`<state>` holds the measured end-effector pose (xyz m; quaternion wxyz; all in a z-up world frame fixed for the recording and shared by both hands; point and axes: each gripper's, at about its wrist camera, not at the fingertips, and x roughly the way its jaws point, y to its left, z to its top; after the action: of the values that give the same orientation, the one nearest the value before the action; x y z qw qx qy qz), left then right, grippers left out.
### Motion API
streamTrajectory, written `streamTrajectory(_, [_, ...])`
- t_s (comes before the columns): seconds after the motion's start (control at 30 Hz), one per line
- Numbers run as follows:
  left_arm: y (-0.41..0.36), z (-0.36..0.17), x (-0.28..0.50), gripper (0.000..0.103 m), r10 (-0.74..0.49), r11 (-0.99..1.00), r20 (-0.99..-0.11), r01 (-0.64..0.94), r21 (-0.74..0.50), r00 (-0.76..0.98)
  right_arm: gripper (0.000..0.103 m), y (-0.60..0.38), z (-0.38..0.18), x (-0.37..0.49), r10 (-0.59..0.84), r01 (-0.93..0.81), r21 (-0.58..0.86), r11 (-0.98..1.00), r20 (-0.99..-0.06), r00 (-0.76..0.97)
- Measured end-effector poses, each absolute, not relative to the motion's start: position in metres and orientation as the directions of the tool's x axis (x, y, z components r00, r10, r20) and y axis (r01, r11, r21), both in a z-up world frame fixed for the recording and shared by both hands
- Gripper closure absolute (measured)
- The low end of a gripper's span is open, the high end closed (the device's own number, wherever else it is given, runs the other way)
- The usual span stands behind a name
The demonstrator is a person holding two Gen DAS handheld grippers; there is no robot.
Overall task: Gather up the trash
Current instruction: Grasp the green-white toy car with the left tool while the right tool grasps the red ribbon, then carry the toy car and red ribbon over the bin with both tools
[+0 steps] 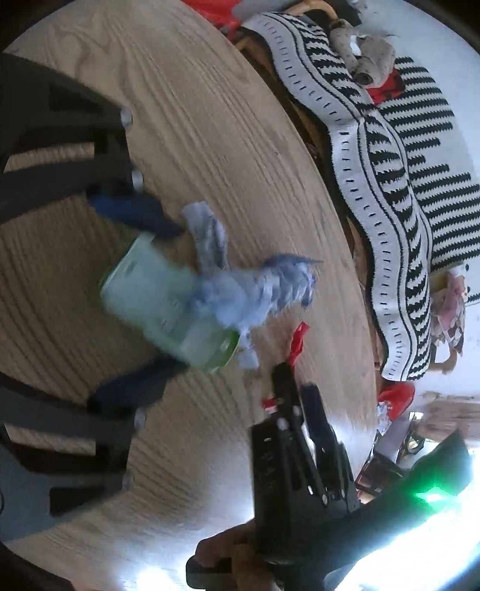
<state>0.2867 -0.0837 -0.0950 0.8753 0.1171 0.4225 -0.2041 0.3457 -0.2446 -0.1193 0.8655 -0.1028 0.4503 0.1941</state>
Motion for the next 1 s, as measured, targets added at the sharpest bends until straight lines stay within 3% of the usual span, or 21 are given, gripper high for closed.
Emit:
streamTrajectory(0.03, [-0.086,-0.094,0.285,0.06,-0.259,0.886,-0.791,0.463,0.034,0.555,0.09,-0.244,-0.119,0.343,0.246,-0.431,-0.002,0.902,-0.82,0.517])
streamTrajectory(0.1, [-0.089,-0.093,0.28,0.068,-0.245,0.882,-0.8,0.469,0.051,0.547,0.091,-0.242,-0.118,0.329,0.233,-0.427,-0.016,0.904,-0.819,0.524])
streamTrajectory(0.33, [-0.091,-0.065,0.236,0.068,-0.192,0.885,-0.81,0.454,0.101,0.554,0.092,-0.251,-0.11,0.27,0.221,-0.338,0.03,0.941,-0.81,0.544])
streamTrajectory(0.47, [-0.079,-0.035,0.188,0.068,-0.216,0.907,-0.788,0.417,0.056,0.576,0.092,-0.258,-0.091,0.217,0.246,-0.293,0.088,0.952,-0.789,0.562])
streamTrajectory(0.73, [-0.064,-0.007,0.065,0.068,-0.16,0.945,-0.751,0.319,0.072,0.641,0.092,-0.252,-0.058,0.079,0.339,-0.309,0.187,0.932,-0.749,0.569])
streamTrajectory(0.83, [-0.055,-0.005,0.023,0.068,-0.165,0.963,-0.74,0.268,0.022,0.652,0.092,-0.247,-0.058,0.037,0.358,-0.328,0.195,0.924,-0.742,0.567])
streamTrajectory(1.0, [-0.051,-0.015,-0.031,0.068,-0.13,0.972,-0.734,0.23,0.037,0.667,0.092,-0.237,-0.076,-0.028,0.369,-0.343,0.2,0.918,-0.75,0.549])
